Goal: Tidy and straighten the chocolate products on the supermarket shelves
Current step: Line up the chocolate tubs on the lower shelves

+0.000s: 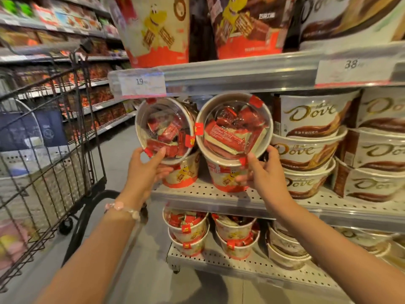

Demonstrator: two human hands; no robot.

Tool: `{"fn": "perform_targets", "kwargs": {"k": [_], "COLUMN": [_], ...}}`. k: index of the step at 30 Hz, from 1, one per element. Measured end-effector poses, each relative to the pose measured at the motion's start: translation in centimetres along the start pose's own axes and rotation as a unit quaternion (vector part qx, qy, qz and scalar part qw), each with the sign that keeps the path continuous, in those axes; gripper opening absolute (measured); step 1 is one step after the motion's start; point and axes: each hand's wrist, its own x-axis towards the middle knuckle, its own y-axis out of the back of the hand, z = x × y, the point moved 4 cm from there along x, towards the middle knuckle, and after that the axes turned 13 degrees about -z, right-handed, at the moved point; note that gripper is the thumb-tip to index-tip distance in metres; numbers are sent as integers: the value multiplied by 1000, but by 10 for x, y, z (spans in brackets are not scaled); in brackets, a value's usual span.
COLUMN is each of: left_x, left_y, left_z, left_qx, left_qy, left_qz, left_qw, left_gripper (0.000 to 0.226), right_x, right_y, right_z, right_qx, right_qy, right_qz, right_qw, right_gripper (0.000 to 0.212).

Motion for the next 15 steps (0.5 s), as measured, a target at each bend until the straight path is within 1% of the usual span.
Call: {"fn": "perform_targets", "kwargs": {"k": [5,7,10,12,15], "left_x": [1,1,2,5,10], "left_y": [4,5,6,6,6], "left_z": [-2,0,9,20,41], "left_qx": [-19,-40,-92,-136,-158], "left_qy": [4,4,-17,-46,-71], "left_qz": [2,-4,-8,-5,4], "left_qw": [1000,999,996,990,985], "left_gripper": [51,52,48,43,35], "right_x": [3,3,5,9,15], "right_y": [5,4,0,0,0], "right_z": [-1,-7,-24,-39,-60], "right_qx": [15,15,39,31,50], "right_qy": [-23,-14,29,50,65], "right_qz": [29,20,-2,3,9], "right_qw": [999,1000,999,998,997], "right_gripper": [12,14,17,19,25]}}
